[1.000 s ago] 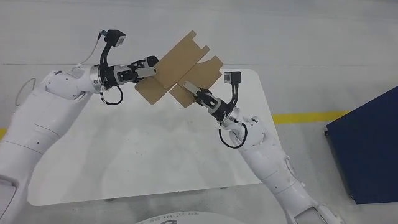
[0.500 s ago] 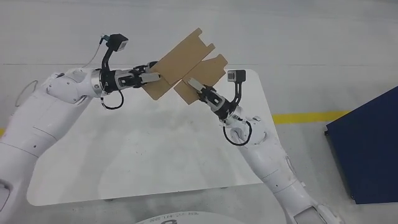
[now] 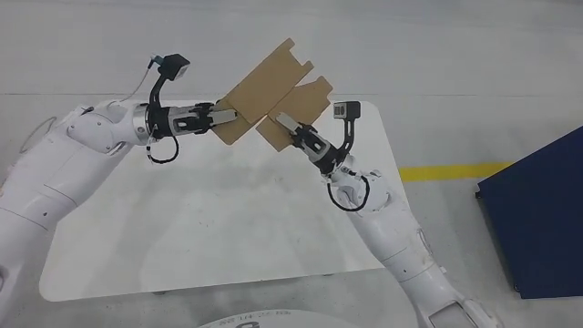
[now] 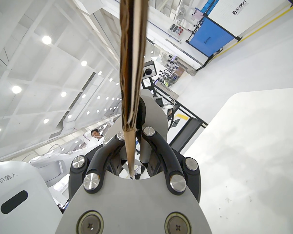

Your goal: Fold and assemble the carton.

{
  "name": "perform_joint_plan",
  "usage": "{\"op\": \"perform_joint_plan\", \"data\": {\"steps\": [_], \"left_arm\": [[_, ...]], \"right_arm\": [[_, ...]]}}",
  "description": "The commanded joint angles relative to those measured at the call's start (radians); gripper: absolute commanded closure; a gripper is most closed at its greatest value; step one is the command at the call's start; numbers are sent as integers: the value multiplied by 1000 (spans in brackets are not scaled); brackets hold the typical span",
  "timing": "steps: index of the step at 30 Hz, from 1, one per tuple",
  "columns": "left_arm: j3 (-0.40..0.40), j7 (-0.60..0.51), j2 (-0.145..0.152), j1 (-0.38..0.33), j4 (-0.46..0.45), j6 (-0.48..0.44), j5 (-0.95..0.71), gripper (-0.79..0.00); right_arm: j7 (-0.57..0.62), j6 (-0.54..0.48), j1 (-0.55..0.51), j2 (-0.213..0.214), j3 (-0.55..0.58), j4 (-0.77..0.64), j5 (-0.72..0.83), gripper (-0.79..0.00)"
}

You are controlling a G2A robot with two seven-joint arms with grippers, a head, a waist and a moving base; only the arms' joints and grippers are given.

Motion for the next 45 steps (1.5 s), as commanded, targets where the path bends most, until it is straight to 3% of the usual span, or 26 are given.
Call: {"op": "perform_joint_plan", "data": {"steps": [1, 2, 3, 4, 12, 17, 23, 32, 45], "left_arm": [[13, 6, 4, -6, 2, -6, -4, 0], [19, 11, 5, -9, 4, -10, -8, 0], [24, 16, 7, -11, 6, -16, -14, 0], [28, 21, 8, -13, 9, -21, -21, 0], [20, 42, 14, -35, 39, -41, -12, 0], [-18, 71, 5, -33, 52, -41, 147, 0], [-43, 229, -16, -26, 65, -41, 444, 0], [-67, 382, -35, -6, 37, 1, 698, 0], [-68, 447, -57, 7, 13, 68, 891, 0]], "right_arm": [[-4, 3, 1, -1, 2, 0, -2, 0], [-9, 4, 0, -2, 1, 0, -5, -231], [-14, 5, 0, -3, 0, -1, -6, -730], [-19, 5, 0, -5, -1, -2, -7, -785], [-169, 54, 5, -19, 5, 4, -28, -785], [-289, 123, 19, -34, -19, -3, -110, -785], [-405, 206, 48, -53, -60, 2, -197, -785], [-481, 292, 99, -78, -113, 30, -265, -785], [-498, 316, 129, -102, -134, 60, -293, -785]]}}
